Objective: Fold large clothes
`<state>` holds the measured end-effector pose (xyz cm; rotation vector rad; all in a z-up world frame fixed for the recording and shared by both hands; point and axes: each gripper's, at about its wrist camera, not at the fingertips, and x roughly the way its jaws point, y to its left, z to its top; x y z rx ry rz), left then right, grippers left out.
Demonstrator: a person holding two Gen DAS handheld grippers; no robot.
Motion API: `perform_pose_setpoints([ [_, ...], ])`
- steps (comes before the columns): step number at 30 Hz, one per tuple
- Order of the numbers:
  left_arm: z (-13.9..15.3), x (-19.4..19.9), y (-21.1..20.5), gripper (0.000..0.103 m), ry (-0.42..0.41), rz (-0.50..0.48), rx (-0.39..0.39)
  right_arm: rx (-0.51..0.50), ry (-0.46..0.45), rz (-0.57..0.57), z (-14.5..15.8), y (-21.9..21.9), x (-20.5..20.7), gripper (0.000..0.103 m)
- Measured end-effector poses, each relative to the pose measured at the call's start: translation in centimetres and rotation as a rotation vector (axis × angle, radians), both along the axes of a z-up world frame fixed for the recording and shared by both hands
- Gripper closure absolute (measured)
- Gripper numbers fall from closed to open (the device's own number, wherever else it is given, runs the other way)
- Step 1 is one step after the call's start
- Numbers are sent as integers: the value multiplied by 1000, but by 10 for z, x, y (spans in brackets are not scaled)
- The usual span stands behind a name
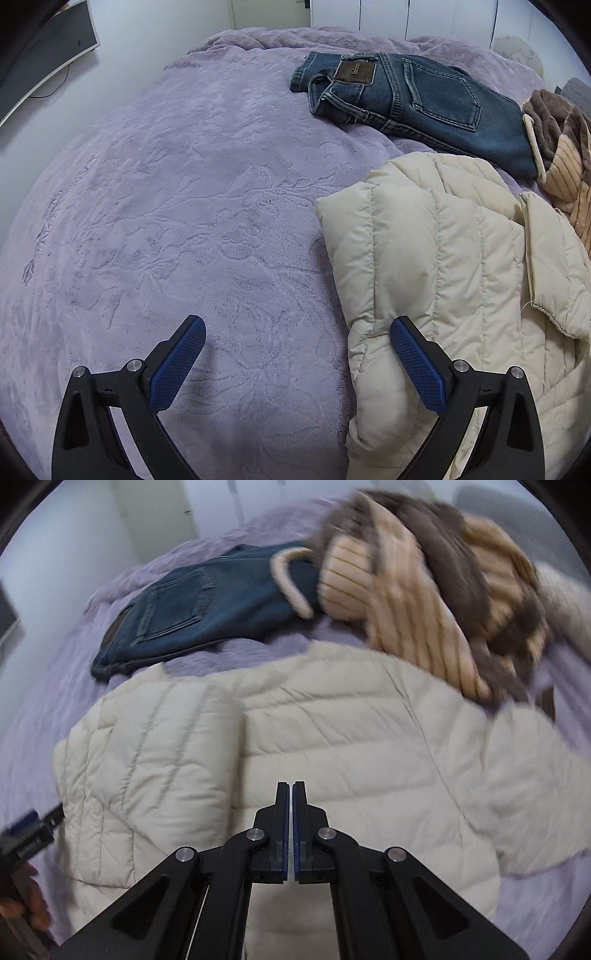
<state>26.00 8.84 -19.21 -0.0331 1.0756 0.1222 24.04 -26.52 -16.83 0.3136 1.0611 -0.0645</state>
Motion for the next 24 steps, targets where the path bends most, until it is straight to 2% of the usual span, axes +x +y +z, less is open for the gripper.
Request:
perform_pose_setpoints([
  [2,0,0,-1,2,2,-2,3,103,59,-91,-17,-30,-12,101],
  [3,-1,0,-2,2,-1,-4,6,118,51,-81,-19,-33,-19,101],
  [5,-2,-1,-2,2,2,-8,15,39,-7,9,-5,-20,-28,98],
  [7,-5,0,-3,2,13,-8,20,-67,-61,145,11,10,-31,76],
  [8,-5,1,-3,2,15,-6,21,-114,-90,209,18,26,-32,35],
  [9,-5,1,-3,2,15,-4,22,-155,-121,260,24,42,-33,11],
  [10,-4,2,-4,2,14,-4,22,-192,-162,311,29,57,-34,11],
  [13,-4,2,-6,2,10,-12,28,-349,-207,464,32,103,-31,11],
  [16,-6,1,-7,2,7,-12,32,-538,-214,511,21,137,-23,12],
  [17,-7,1,-7,2,7,-10,30,-579,-219,508,18,141,-19,19],
  [18,-7,1,-6,2,8,-8,27,-599,-217,495,15,142,-17,52],
  [19,-7,2,-6,2,10,-7,25,-600,-198,468,12,139,-13,81],
  [20,-7,2,-5,2,11,-8,23,-567,-168,420,12,131,-8,98],
  [24,-9,4,-4,2,10,-13,22,-225,-131,143,20,60,-11,98],
])
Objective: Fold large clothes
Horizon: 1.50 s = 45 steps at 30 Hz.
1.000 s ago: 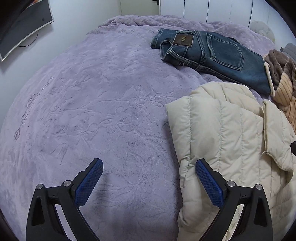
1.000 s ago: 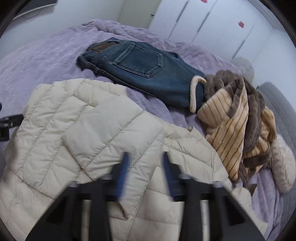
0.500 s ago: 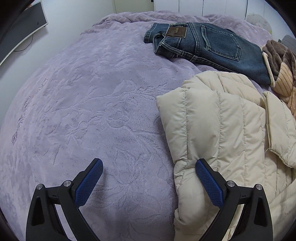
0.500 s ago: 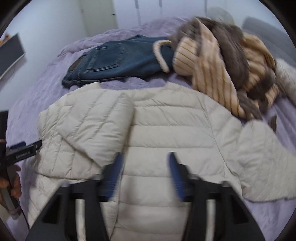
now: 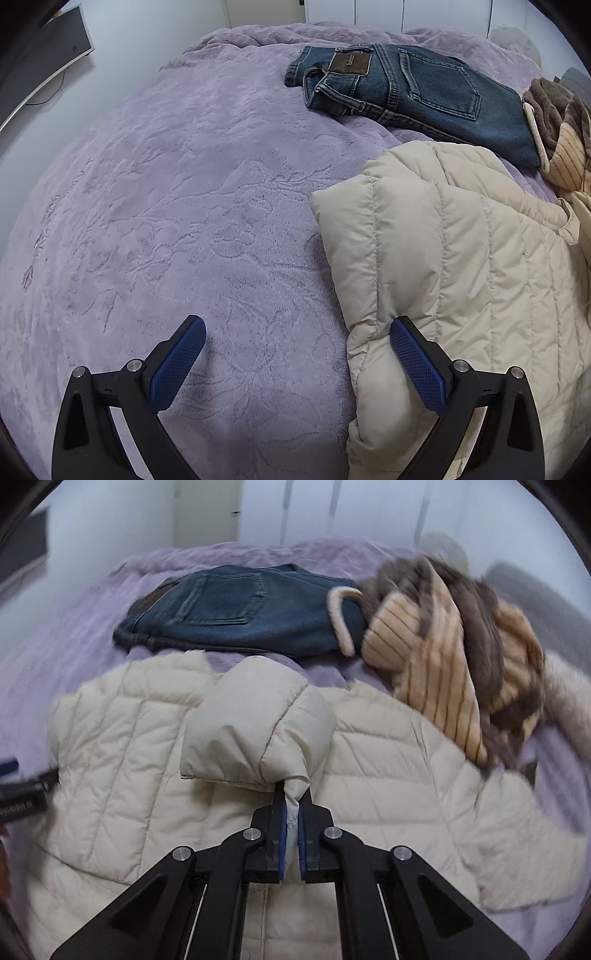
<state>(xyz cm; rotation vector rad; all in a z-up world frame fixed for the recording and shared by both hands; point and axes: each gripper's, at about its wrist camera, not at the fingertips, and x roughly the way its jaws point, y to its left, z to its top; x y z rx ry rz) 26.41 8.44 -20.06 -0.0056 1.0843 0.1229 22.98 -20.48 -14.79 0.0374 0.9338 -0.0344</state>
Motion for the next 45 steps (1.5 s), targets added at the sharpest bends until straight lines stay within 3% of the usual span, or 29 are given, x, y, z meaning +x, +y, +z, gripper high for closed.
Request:
perform_pose_setpoints([
  [4,-1,1,-4,2,0,-9,0,404,96,-259,-27,-76,-13,98],
  [7,-3,2,-8,2,1,-20,12,657,142,-388,-58,-110,-28,98],
  [10,-3,2,-8,2,6,-23,6,780,145,-467,-70,-130,-40,97],
  [17,-4,3,-6,2,10,-14,5,598,99,-661,-42,-173,-69,95],
  [19,-4,3,-7,2,10,-19,13,571,61,-626,-31,-178,-69,95],
  [23,-2,3,-10,2,11,-24,27,519,2,-439,-9,-164,-39,95],
  [26,-1,1,-14,2,11,-31,40,567,65,-320,-21,-151,-5,95],
  [30,0,-1,-15,2,6,-44,43,492,231,-376,-59,-142,-4,96],
  [33,-4,0,-17,2,12,-60,51,521,234,-421,-76,-149,-25,97],
  [36,-4,2,-17,2,24,-51,43,512,212,-396,-79,-150,-29,97],
  [45,37,-6,-6,2,-12,-40,41,544,219,-453,-59,-165,-50,96],
])
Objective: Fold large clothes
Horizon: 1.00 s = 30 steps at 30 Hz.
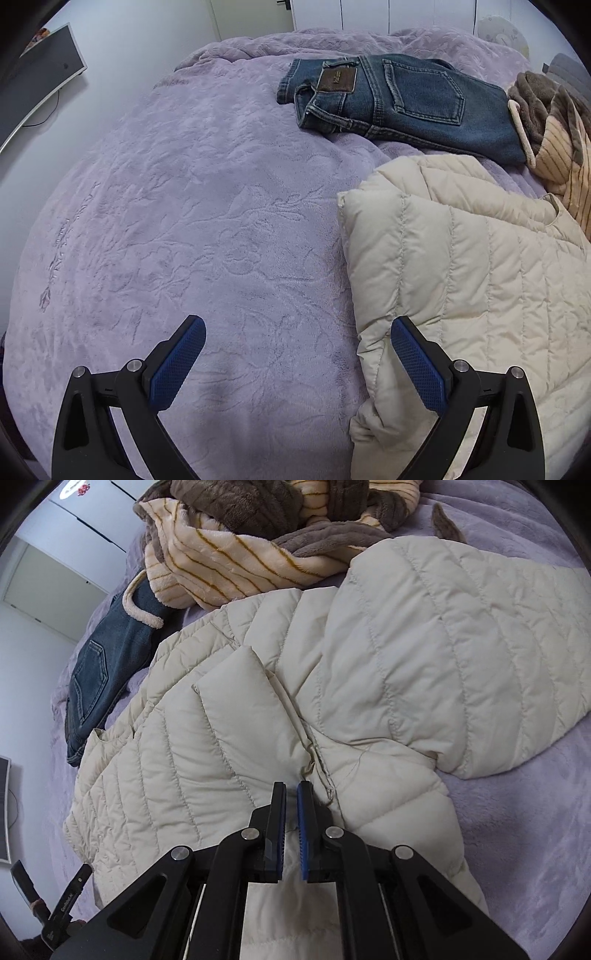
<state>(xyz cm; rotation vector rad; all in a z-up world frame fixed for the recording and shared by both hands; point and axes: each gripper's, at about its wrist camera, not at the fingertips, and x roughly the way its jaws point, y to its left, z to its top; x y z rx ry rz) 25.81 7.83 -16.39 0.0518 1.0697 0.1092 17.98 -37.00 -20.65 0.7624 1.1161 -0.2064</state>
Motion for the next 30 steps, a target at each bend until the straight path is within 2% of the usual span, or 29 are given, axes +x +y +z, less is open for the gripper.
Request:
perform_pose_setpoints([
  [5,26,-12,-7,2,-16,-11,-27,16,-18,-10,18,-17,-25,95],
  [7,32,-18,-17,2,-10,-34,-42,35,-19,-13,20,-25,-34,90],
  [9,35,-24,-34,2,3,-67,-53,54,-13,-27,21,-34,-47,61],
  [11,35,-33,-56,2,20,-104,-66,69,-12,-53,22,-44,-61,48],
  [17,18,-54,-135,2,128,-227,-124,129,-13,-110,15,-82,-100,47],
  [20,10,-64,-178,2,186,-309,-161,133,-4,-186,9,-113,-121,41],
  [25,13,-83,-241,2,194,-403,-168,155,-1,-322,-5,-170,-151,32],
  [30,16,-94,-286,2,206,-437,-178,235,-9,-436,-27,-221,-164,32],
])
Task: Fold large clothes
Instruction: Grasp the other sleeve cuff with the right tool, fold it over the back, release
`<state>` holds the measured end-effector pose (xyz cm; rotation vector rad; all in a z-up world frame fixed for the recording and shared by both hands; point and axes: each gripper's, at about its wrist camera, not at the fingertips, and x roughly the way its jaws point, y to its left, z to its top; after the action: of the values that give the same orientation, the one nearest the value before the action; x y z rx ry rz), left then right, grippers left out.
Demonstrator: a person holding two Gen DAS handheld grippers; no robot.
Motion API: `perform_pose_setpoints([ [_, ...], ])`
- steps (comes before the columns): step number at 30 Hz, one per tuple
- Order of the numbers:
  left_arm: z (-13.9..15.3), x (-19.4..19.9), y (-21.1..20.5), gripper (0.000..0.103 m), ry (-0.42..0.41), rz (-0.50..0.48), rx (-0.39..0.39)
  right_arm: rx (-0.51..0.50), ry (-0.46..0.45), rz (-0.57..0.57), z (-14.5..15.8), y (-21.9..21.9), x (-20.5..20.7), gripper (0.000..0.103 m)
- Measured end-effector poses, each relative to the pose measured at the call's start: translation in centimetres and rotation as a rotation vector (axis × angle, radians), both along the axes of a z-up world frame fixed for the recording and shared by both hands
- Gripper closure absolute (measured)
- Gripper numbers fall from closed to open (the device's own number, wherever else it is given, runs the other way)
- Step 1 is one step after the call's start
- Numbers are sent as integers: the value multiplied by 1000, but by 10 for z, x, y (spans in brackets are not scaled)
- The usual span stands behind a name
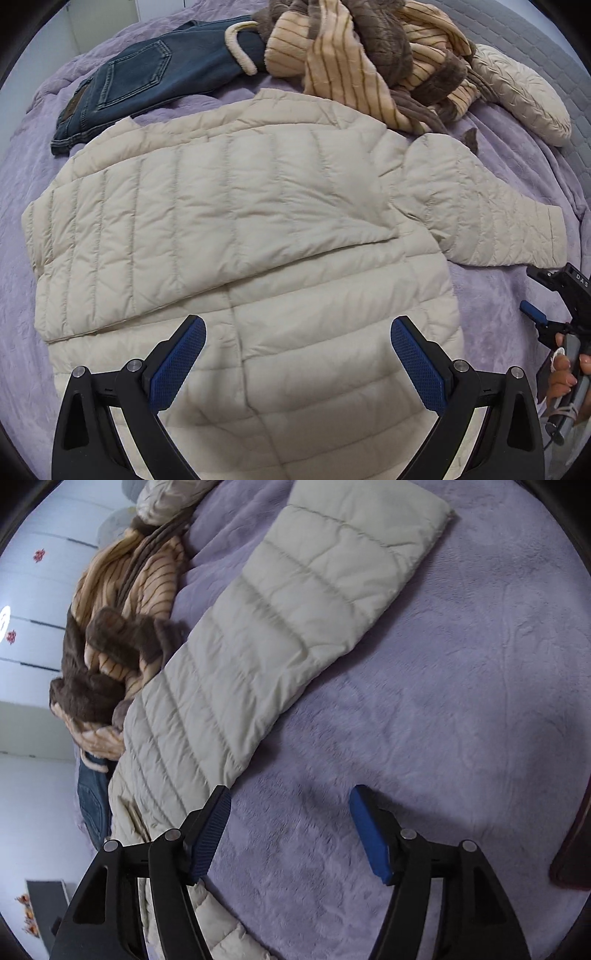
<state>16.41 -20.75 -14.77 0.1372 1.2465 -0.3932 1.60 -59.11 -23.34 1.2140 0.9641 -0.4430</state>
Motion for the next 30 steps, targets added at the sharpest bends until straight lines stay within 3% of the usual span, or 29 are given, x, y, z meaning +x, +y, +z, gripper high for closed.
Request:
perform_pose_setpoints([
  [7,6,2,-22,2,8,18,-20,203,-162,-130,-26,-37,17,32],
  [15,14,14,-14,2,-12,76,-39,282,-258,-215,-26,-58,53,33],
  [16,15,17,-10,2,-16,87,-40,286,-265,-212,-23,-59,58,35],
  [17,16,19,-7,2,-20,99,-41,287,-275,-204,-19,-58,62,49],
  [18,17,21,-2,2,-24,111,-43,288,-287,-189,-16,-58,67,67],
  [20,18,26,8,2,-32,135,-43,285,-314,-145,-5,-54,79,88],
  [21,18,29,13,2,-37,147,-42,270,-321,-122,3,-50,86,92],
  [30,18,48,78,2,-64,285,-31,14,-420,261,96,35,175,92],
])
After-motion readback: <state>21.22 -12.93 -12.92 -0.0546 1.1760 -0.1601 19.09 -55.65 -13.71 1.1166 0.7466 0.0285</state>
